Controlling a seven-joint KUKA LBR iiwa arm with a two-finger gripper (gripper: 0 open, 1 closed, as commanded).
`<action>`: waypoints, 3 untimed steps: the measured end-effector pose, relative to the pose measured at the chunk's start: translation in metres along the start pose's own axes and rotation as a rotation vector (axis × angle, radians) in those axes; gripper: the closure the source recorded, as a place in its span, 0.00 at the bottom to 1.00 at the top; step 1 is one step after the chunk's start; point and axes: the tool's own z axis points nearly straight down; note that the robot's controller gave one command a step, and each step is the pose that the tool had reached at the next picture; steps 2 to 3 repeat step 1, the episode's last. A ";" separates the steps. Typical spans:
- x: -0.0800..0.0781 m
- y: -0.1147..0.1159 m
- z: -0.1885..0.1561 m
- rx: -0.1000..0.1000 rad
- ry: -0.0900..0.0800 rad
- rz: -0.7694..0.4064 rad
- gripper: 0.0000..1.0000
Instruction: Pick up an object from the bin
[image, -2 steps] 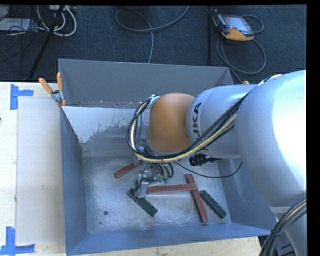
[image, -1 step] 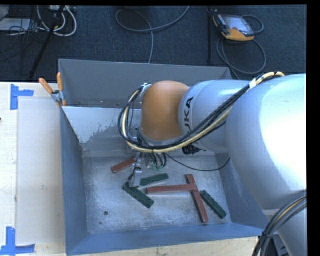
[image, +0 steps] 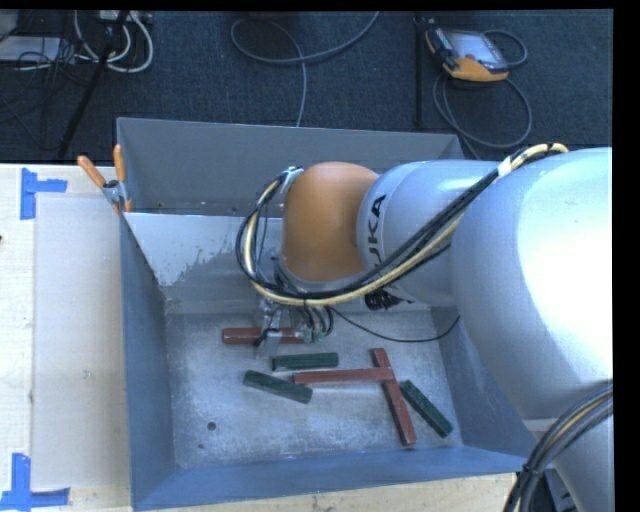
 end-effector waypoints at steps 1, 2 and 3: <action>0.005 -0.003 -0.145 -0.001 -0.007 -0.002 1.00; 0.005 -0.003 -0.145 -0.001 -0.007 -0.002 1.00; 0.005 -0.003 -0.145 -0.001 -0.007 -0.002 1.00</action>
Offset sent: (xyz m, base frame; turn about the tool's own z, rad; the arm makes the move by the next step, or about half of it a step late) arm -0.0075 -0.0045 0.1400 -0.0038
